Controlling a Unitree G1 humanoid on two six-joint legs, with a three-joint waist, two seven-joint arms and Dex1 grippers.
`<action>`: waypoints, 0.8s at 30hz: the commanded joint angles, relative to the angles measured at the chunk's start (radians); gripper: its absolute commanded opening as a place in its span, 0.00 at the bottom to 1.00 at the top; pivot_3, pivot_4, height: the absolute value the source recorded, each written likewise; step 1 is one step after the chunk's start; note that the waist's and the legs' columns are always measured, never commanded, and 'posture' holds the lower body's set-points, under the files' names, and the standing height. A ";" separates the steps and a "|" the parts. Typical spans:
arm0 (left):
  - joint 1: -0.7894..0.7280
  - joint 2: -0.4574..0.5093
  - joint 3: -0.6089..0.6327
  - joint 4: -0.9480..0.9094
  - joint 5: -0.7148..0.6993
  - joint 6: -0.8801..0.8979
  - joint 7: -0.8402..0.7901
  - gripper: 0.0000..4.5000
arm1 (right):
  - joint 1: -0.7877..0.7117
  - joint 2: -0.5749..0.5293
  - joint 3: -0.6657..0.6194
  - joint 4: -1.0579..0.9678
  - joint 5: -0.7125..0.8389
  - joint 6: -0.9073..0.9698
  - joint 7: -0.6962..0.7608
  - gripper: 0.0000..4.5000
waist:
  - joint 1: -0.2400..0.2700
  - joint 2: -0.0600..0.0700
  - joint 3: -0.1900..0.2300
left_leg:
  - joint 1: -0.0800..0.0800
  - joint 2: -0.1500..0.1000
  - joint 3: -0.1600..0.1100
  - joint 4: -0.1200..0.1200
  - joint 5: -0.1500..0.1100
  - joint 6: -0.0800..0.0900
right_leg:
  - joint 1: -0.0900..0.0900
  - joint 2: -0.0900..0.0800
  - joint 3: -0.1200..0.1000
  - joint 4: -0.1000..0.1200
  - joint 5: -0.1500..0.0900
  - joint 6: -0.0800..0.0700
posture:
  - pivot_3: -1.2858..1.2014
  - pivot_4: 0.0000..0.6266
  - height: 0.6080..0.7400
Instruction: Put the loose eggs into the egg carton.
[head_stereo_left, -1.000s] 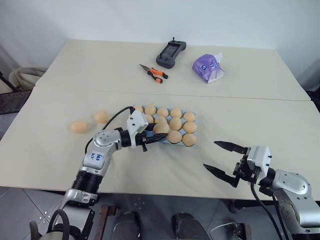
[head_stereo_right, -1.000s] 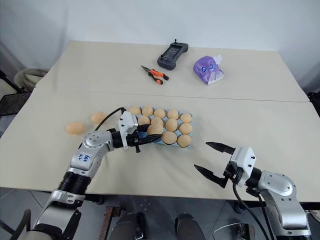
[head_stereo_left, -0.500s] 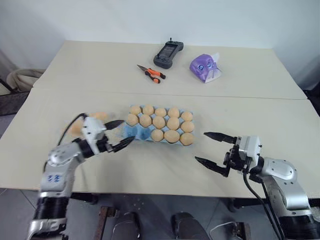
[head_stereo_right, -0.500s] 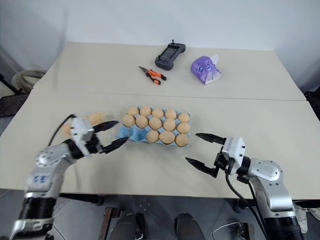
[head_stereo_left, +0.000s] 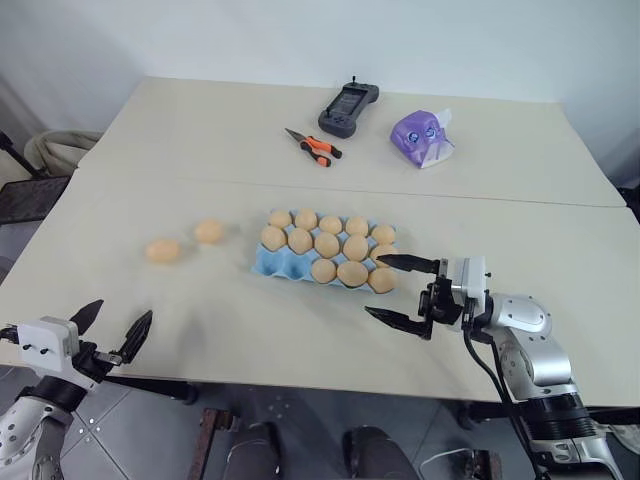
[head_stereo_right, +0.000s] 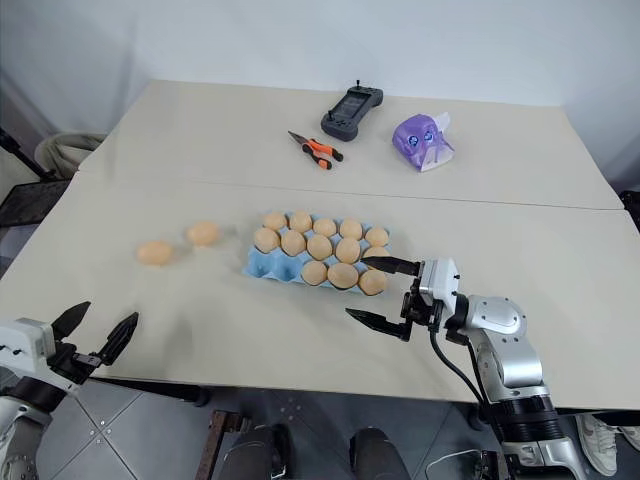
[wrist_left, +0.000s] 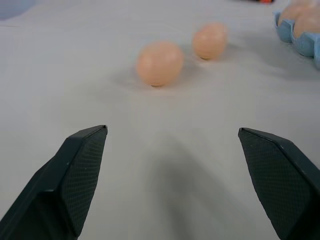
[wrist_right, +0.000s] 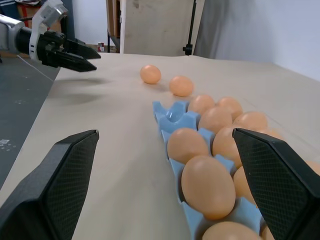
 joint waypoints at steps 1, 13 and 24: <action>-0.041 0.003 -0.023 -0.049 -0.009 0.021 0.049 1.00 | 0.017 -0.012 -0.033 -0.021 0.012 -0.014 -0.009 1.00 | 0.000 0.000 0.000 | 0.000 0.000 0.000 0.000 0.000 0.000 | 0.000 0.001 0.000 -0.001 0.000 0.000 | 0.52 0.24 1.00; -0.536 0.129 -0.225 0.364 0.147 0.113 0.142 1.00 | 0.105 -0.055 -0.073 -0.096 0.022 0.020 -0.053 1.00 | 0.003 0.000 0.000 | 0.000 -0.001 0.001 0.001 0.004 0.002 | -0.002 0.007 0.001 0.000 0.000 0.000 | 0.52 0.24 1.00; -0.590 0.156 -0.232 0.484 0.174 0.113 0.153 0.80 | 0.154 -0.049 -0.082 -0.144 0.018 0.018 -0.113 1.00 | -0.001 0.000 0.000 | 0.000 0.003 0.004 0.000 0.006 -0.001 | -0.005 0.007 0.003 0.002 -0.001 -0.001 | 0.52 0.24 1.00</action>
